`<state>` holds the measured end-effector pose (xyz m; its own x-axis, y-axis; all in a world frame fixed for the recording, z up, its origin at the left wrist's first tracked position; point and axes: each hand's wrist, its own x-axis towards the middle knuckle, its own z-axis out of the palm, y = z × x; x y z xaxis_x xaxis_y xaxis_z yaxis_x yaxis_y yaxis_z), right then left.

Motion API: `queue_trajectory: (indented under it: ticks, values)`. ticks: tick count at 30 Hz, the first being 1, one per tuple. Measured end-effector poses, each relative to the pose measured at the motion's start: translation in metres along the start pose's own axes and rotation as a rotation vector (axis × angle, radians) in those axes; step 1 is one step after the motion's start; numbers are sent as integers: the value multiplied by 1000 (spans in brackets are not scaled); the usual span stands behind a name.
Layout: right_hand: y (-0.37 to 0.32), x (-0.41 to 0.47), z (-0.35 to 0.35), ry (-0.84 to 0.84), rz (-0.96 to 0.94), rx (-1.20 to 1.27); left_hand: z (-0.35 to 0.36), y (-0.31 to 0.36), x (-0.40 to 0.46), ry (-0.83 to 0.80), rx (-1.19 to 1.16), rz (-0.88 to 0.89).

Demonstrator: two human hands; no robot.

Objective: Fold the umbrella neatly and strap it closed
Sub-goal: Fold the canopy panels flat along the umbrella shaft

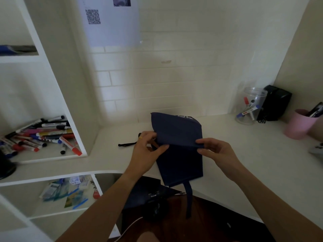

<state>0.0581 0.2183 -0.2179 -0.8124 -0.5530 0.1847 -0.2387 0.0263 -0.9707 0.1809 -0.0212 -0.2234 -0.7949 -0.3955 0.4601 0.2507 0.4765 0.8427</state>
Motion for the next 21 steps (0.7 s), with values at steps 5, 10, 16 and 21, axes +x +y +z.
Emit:
queue_trajectory:
  ticks: [5,10,16,21]
  values:
    - [1,0,-2,-7,-28,-40,-4,12,-5,-129,-120,-77]
    - [7,-7,-7,45,-290,-372,3,8,-30,-70,-45,-180]
    - [24,-21,-11,46,-498,-684,21,-1,-53,32,91,-308]
    - [33,-29,-16,-24,-525,-848,23,-9,-61,29,278,-277]
